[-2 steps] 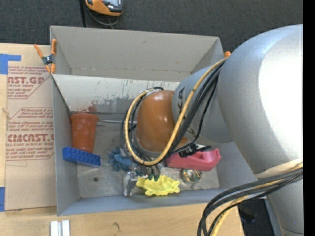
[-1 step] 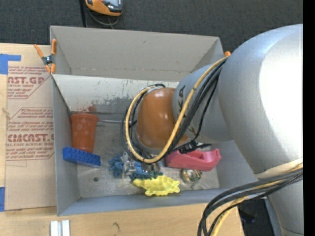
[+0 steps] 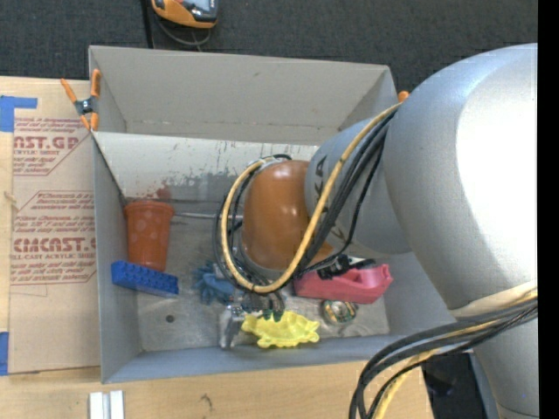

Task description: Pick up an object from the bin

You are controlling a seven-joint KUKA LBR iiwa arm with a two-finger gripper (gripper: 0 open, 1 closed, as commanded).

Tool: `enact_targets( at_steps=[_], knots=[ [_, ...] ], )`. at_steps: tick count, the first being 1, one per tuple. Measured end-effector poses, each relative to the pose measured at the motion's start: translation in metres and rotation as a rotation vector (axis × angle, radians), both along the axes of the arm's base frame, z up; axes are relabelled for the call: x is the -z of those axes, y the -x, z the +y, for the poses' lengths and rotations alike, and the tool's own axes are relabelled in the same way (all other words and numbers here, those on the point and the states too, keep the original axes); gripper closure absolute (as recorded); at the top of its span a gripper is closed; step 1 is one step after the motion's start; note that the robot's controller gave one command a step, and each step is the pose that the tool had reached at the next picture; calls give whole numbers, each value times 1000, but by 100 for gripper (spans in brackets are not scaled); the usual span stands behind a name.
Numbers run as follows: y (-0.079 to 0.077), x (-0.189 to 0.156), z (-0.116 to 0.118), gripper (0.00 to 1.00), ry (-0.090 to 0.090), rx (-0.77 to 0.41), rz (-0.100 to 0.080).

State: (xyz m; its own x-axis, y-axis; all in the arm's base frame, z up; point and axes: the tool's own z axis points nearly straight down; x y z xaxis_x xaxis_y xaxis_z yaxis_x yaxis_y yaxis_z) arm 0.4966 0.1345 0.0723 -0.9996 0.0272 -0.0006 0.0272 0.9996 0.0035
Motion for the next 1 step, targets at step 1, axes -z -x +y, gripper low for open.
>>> enact_targets(
  at_steps=[1],
  knots=[
    [-7,-4,0,100,-4,4,-23]
  ],
)
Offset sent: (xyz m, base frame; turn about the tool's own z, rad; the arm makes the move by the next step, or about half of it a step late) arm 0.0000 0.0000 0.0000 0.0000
